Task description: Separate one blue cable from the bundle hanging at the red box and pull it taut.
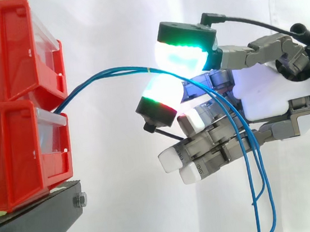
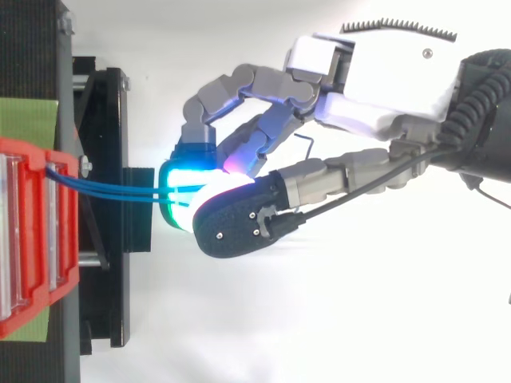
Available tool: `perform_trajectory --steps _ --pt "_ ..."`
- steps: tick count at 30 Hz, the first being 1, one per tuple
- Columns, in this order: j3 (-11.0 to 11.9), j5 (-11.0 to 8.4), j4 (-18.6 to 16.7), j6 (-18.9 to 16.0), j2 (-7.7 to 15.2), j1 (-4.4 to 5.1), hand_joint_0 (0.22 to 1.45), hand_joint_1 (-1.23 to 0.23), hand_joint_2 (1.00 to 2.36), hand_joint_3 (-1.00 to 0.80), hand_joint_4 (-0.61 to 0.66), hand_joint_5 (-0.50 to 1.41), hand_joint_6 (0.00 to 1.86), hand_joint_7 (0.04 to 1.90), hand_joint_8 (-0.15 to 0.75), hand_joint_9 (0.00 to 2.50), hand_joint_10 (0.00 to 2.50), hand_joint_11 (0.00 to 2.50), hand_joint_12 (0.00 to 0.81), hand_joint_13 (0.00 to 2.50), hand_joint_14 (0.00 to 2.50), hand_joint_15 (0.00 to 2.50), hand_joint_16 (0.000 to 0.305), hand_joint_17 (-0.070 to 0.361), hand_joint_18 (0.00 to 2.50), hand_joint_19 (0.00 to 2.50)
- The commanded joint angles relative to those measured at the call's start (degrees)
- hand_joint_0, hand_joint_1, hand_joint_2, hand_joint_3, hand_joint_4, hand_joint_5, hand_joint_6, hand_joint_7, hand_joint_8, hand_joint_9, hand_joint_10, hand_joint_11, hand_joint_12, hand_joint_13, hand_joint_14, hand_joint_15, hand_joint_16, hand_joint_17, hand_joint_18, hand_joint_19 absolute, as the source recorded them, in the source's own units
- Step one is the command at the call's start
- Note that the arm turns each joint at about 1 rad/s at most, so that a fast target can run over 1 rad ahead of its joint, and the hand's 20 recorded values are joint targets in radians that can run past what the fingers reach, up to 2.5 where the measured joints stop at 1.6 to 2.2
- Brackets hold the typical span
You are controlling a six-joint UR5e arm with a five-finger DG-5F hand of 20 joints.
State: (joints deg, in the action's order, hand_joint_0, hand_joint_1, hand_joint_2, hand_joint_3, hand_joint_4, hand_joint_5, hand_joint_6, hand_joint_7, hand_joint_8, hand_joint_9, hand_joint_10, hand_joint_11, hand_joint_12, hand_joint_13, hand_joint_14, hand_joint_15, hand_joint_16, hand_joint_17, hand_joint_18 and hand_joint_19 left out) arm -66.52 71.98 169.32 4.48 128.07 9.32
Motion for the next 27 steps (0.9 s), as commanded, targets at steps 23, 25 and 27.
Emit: perform_trajectory --steps 23,25,27 --pt "-0.02 0.00 0.57 -0.18 -0.02 0.00 0.77 -0.95 1.00 -0.50 -0.11 -0.21 0.92 1.04 0.237 1.04 0.02 0.72 0.248 0.80 0.01 0.29 0.027 0.060 0.61 0.31" --pt "-0.02 -0.09 0.57 -0.18 -0.02 -0.09 0.76 -0.97 1.00 -0.50 -0.11 -0.22 0.92 1.04 0.229 1.03 0.02 0.72 0.248 0.79 0.01 0.29 0.027 0.060 0.61 0.31" --pt "-0.02 -0.09 0.57 -0.18 -0.02 -0.09 0.75 -0.97 1.00 -0.50 -0.12 -0.22 0.92 1.04 0.230 1.03 0.02 0.72 0.246 0.79 0.01 0.28 0.027 0.060 0.61 0.30"
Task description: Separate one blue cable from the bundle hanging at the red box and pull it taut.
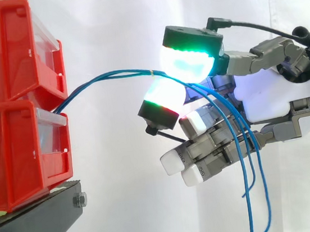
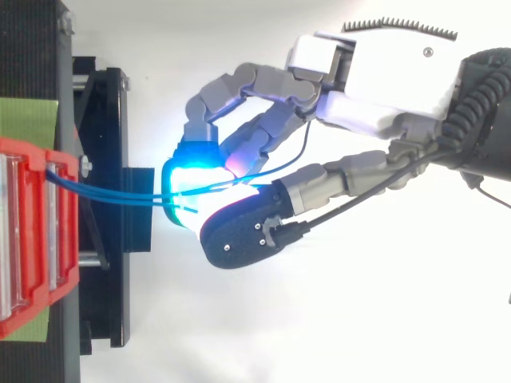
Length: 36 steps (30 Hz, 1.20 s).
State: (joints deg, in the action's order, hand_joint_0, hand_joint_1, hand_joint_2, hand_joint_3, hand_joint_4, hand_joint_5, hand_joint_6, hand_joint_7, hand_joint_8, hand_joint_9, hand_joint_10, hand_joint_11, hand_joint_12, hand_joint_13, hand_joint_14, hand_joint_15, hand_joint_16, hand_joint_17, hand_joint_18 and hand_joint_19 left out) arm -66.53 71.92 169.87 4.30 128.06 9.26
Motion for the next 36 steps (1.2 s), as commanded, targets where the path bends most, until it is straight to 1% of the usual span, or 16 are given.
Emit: perform_trajectory --steps 1,7,14,16,17,19,21,25,27,28,29,31,33,36 --pt "0.00 0.06 0.11 -0.09 0.00 0.05 0.75 -0.97 1.00 -0.50 -0.12 -0.22 0.92 1.04 0.218 1.02 0.02 0.72 0.245 0.79 0.01 0.28 0.026 0.060 0.60 0.30" --pt "0.00 0.06 0.55 -0.17 0.00 -0.03 0.73 -1.01 1.00 -0.50 -0.12 -0.23 0.92 1.02 0.194 0.99 0.02 0.73 0.242 0.77 0.01 0.28 0.026 0.059 0.59 0.29" --pt "0.00 0.41 0.55 -0.09 0.00 -0.30 0.71 -1.04 1.00 -0.50 -0.11 -0.24 0.91 1.01 0.189 0.97 0.02 0.73 0.240 0.76 0.01 0.28 0.026 0.058 0.58 0.29" --pt "0.00 0.41 0.55 -0.09 0.00 -0.30 0.65 -0.99 1.00 -0.50 -0.10 -0.24 0.91 0.99 0.208 0.97 0.02 0.73 0.241 0.76 0.01 0.29 0.026 0.058 0.57 0.30" --pt "0.00 0.41 0.55 -0.09 0.00 -0.30 0.65 -0.99 1.00 -0.50 -0.09 -0.23 0.91 0.98 0.210 0.97 0.02 0.73 0.241 0.76 0.01 0.29 0.026 0.058 0.57 0.31" --pt "0.00 0.41 0.55 -0.17 0.00 -0.30 0.58 -0.90 1.00 -0.50 -0.05 -0.23 0.90 0.97 0.228 0.98 0.02 0.72 0.250 0.76 0.01 0.30 0.027 0.061 0.57 0.33" --pt "0.00 0.41 0.55 -0.17 0.00 -0.30 0.56 -0.84 1.00 -0.50 -0.03 -0.23 0.89 0.95 0.243 1.00 0.02 0.71 0.258 0.77 0.01 0.29 0.028 0.064 0.58 0.33" --pt "0.00 0.41 0.55 -0.17 0.00 -0.30 0.53 -0.66 1.00 -0.50 0.02 -0.22 0.87 0.93 0.272 1.00 0.02 0.71 0.278 0.77 0.01 0.30 0.032 0.072 0.58 0.34" --pt "0.00 0.41 0.55 -0.26 0.00 -0.30 0.53 -0.59 1.00 -0.50 0.02 -0.22 0.87 0.93 0.274 1.00 0.02 0.70 0.279 0.77 0.01 0.29 0.033 0.074 0.58 0.36" --pt "0.00 0.41 0.55 -0.17 0.00 -0.30 0.55 -0.57 1.00 -0.50 0.02 -0.22 0.87 0.94 0.272 1.00 0.02 0.70 0.276 0.77 0.01 0.30 0.032 0.072 0.57 0.36" --pt "0.00 0.41 0.55 -0.17 0.00 -0.30 0.56 -0.57 1.00 -0.50 0.02 -0.22 0.87 0.93 0.271 1.00 0.02 0.69 0.277 0.77 0.01 0.30 0.032 0.072 0.57 0.36" --pt "0.00 0.41 0.55 -0.26 0.00 -0.30 0.62 -0.51 1.00 -0.50 0.00 -0.22 0.86 0.97 0.269 1.01 0.02 0.71 0.272 0.76 0.01 0.30 0.031 0.070 0.57 0.38" --pt "0.00 0.41 0.55 -0.26 0.00 -0.30 0.63 -0.52 1.00 -0.50 0.00 -0.22 0.87 0.97 0.272 1.02 0.02 0.71 0.275 0.76 0.01 0.30 0.032 0.072 0.58 0.38" --pt "0.00 0.41 0.55 -0.26 0.00 -0.30 0.63 -0.57 1.01 -0.36 0.01 -0.22 0.88 1.00 0.280 1.02 0.02 0.71 0.284 0.76 0.01 0.31 0.033 0.075 0.58 0.39"
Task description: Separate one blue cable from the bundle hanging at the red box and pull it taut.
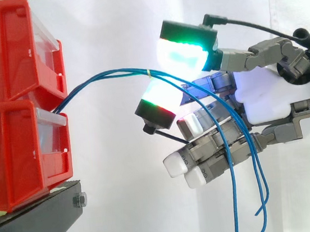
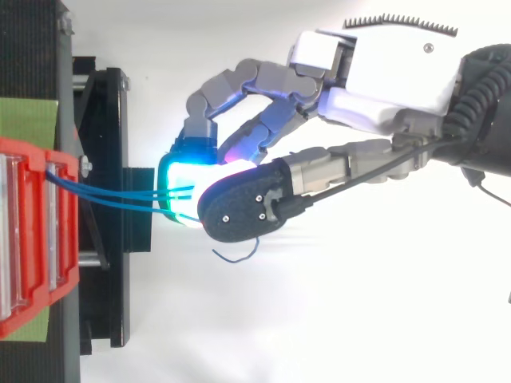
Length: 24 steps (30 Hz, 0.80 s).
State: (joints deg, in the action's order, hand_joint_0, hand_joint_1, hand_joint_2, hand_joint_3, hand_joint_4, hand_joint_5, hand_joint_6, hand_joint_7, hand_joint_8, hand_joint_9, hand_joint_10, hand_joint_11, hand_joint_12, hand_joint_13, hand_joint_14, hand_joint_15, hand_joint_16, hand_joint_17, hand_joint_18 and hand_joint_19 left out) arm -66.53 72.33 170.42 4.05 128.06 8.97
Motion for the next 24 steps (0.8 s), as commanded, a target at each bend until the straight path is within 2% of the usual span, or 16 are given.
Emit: perform_trajectory --steps 1,5,10,17,24 --pt "0.00 0.00 0.00 -0.01 0.00 -0.01 0.63 -0.59 1.02 -0.33 0.01 -0.22 0.89 1.01 0.283 1.01 0.02 0.71 0.289 0.76 0.01 0.31 0.034 0.076 0.58 0.39" --pt "0.00 0.00 0.00 -0.01 0.00 -0.01 0.64 -0.64 1.02 -0.28 0.02 -0.22 0.90 1.01 0.288 1.00 0.02 0.72 0.293 0.76 0.01 0.31 0.034 0.077 0.59 0.39" --pt "0.00 0.00 0.00 -0.01 0.00 -0.01 0.72 -0.76 1.01 -0.42 0.00 -0.23 0.91 0.97 0.282 0.99 0.02 0.74 0.288 0.75 0.01 0.31 0.034 0.077 0.60 0.39" --pt "0.00 0.00 0.00 -0.01 0.00 -0.01 0.74 -0.78 1.00 -0.49 -0.02 -0.23 0.91 0.95 0.267 0.99 0.02 0.73 0.282 0.76 0.01 0.31 0.034 0.076 0.60 0.39" --pt "0.00 0.00 0.00 0.17 0.00 -0.01 0.68 -0.69 1.00 -0.49 0.04 -0.23 0.91 0.96 0.278 1.01 0.02 0.73 0.281 0.77 0.01 0.32 0.034 0.077 0.60 0.40"
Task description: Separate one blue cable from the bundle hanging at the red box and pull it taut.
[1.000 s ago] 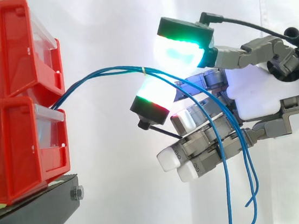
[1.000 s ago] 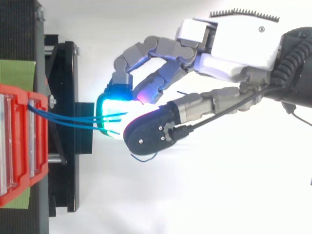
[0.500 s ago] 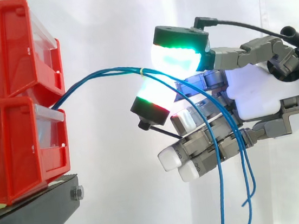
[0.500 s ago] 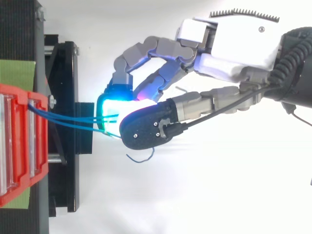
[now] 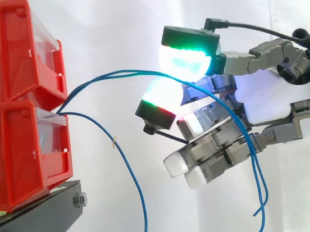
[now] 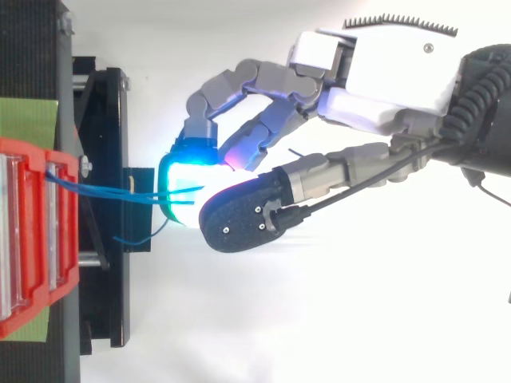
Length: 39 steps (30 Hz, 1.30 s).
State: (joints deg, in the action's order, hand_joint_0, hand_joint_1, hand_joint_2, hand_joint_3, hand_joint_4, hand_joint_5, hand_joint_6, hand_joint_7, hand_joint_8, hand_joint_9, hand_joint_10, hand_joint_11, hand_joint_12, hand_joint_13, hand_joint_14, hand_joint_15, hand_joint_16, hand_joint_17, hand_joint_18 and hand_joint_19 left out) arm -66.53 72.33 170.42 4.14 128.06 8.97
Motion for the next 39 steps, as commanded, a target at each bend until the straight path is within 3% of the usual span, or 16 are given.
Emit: perform_trajectory --steps 1,8,13,21,39 --pt "0.00 0.00 0.00 0.08 0.00 -0.01 0.67 -0.68 1.00 -0.50 0.04 -0.23 0.91 0.93 0.278 1.01 0.02 0.73 0.282 0.77 0.01 0.32 0.034 0.077 0.60 0.41" --pt "0.00 0.00 0.00 0.08 0.00 -0.01 0.67 -0.65 1.00 -0.49 0.02 -0.22 0.90 0.99 0.280 1.04 0.02 0.75 0.287 0.77 0.01 0.32 0.034 0.077 0.61 0.42" --pt "0.00 0.00 0.09 0.08 0.00 -0.01 0.75 -0.76 1.01 -0.44 -0.08 -0.23 0.92 1.02 0.274 1.01 0.02 0.76 0.286 0.77 0.01 0.31 0.035 0.078 0.62 0.41" --pt "0.00 0.00 0.09 -0.10 0.00 -0.01 0.81 -0.85 1.00 -0.50 -0.09 -0.23 0.92 1.01 0.251 1.02 0.02 0.76 0.269 0.78 0.01 0.32 0.033 0.075 0.63 0.41" --pt "0.00 0.88 1.49 -0.18 0.00 -0.10 0.72 -0.93 1.00 -0.50 -0.10 -0.22 0.91 0.99 0.239 1.02 0.02 0.76 0.257 0.77 0.01 0.32 0.030 0.068 0.62 0.37"
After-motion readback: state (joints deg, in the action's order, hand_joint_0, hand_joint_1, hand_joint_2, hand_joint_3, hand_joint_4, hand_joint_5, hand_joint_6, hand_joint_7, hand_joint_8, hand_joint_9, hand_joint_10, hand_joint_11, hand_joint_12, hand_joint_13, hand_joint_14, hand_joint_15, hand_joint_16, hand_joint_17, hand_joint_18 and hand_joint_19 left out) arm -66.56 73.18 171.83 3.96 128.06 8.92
